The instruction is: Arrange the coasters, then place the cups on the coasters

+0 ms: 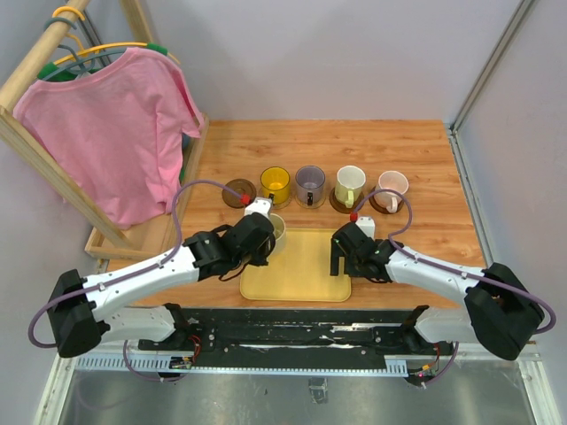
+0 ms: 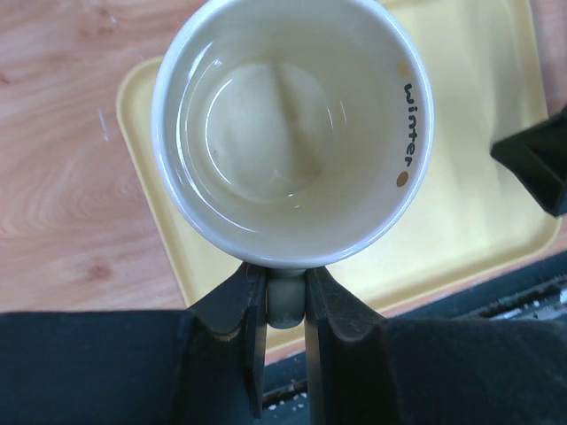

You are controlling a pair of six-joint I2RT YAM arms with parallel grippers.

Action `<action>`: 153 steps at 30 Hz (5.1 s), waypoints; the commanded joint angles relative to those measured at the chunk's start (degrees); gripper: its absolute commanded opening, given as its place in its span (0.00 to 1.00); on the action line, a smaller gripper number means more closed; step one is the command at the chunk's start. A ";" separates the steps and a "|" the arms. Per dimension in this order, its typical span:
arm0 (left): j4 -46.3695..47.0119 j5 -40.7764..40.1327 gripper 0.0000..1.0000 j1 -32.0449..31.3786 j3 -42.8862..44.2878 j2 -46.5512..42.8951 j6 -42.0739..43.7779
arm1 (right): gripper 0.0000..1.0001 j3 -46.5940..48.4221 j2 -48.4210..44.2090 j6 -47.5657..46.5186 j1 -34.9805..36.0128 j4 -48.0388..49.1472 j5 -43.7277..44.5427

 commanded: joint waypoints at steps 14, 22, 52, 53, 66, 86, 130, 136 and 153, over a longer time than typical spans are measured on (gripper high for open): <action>10.42 -6.28 0.00 16.77 6.32 -0.36 9.45 | 0.97 -2.12 -7.69 0.79 0.66 -8.72 3.74; 19.13 -0.47 0.01 27.78 6.32 4.05 13.68 | 0.96 1.26 -12.63 -0.37 0.65 -13.43 6.25; 39.13 8.80 0.00 37.79 6.32 24.19 19.91 | 0.96 4.44 -17.49 -0.10 0.60 -16.08 11.32; 39.17 8.68 0.01 37.81 6.45 24.42 20.00 | 0.96 4.47 -17.31 -0.11 0.65 -16.05 11.24; 38.81 7.91 0.01 37.73 6.53 26.84 19.71 | 0.96 4.58 -16.55 -0.28 0.60 -15.41 10.47; 35.20 6.87 0.01 37.80 2.99 22.87 17.43 | 0.96 3.77 -16.99 0.36 0.66 -14.74 7.97; 23.57 5.83 0.78 25.70 -15.02 -4.74 5.05 | 0.56 1.83 -15.44 0.35 -2.06 -7.26 6.50; 25.30 7.09 0.76 21.62 -19.76 -6.86 2.10 | 0.52 0.48 -12.58 -0.06 -2.15 -4.69 3.32; 28.80 8.37 0.68 19.85 -22.77 -0.46 0.55 | 0.44 -0.53 -2.06 -1.16 -2.24 -0.59 -2.30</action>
